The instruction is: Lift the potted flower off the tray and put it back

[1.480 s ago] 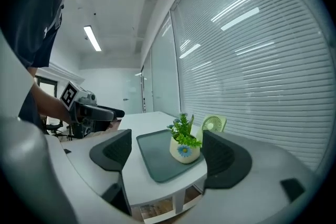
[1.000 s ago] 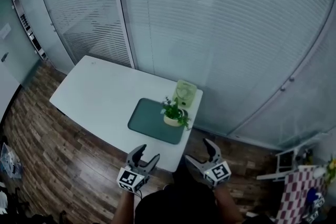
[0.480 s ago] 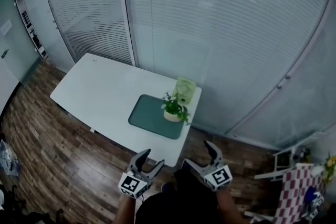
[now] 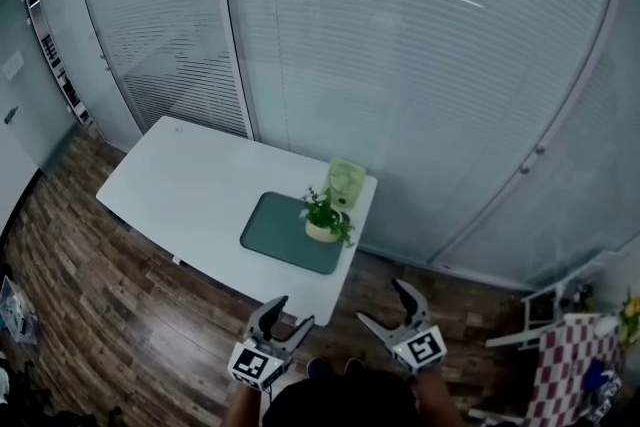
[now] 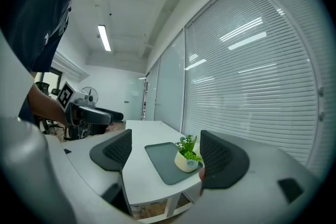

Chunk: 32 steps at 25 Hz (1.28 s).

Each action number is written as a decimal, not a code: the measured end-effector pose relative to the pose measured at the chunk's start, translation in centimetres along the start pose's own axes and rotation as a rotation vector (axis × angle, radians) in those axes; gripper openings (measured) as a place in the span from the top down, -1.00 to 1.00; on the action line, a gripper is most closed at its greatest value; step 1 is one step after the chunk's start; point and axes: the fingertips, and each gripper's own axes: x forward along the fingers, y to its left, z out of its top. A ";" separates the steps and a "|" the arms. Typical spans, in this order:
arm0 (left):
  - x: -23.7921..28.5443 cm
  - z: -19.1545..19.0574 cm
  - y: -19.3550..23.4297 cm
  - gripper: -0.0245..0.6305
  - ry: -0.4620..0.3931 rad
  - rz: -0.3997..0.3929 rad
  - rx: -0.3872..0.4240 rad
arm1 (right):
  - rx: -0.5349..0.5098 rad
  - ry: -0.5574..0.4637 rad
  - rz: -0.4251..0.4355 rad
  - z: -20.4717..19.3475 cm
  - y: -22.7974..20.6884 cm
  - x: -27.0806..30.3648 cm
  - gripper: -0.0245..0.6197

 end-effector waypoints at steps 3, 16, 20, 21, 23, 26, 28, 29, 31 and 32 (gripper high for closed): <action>0.8 1.1 -0.6 0.08 -0.024 0.007 0.017 | -0.004 -0.007 -0.002 0.6 -0.8 -0.7 -0.27; 2.2 3.1 -1.4 0.90 -0.063 0.156 0.033 | 0.012 -0.080 0.000 1.8 -3.8 -1.7 0.89; 1.7 3.9 -1.9 0.91 -0.084 0.167 0.046 | 0.000 -0.083 0.012 2.1 -3.8 -2.1 0.91; 1.5 4.1 -1.9 0.91 -0.086 0.172 0.047 | 0.004 -0.085 0.012 2.0 -3.8 -2.2 0.91; 1.3 4.2 -1.8 0.91 -0.088 0.182 0.056 | 0.020 -0.110 0.013 2.2 -4.0 -2.2 0.91; 1.3 4.3 -1.9 0.91 -0.091 0.189 0.064 | 0.030 -0.178 -0.001 3.6 -4.6 -2.2 0.92; 1.3 4.3 -2.1 0.91 -0.087 0.192 0.060 | 0.035 -0.199 -0.005 4.4 -4.8 -2.4 0.92; 1.3 4.3 -2.2 0.91 -0.085 0.191 0.059 | 0.040 -0.192 -0.008 4.2 -4.9 -2.6 0.92; 1.6 4.2 -2.5 0.91 -0.085 0.187 0.060 | 0.035 -0.166 -0.013 3.0 -5.5 -2.7 0.92; 1.7 4.1 -2.5 0.91 -0.085 0.185 0.060 | 0.029 -0.162 -0.015 2.7 -5.6 -2.8 0.92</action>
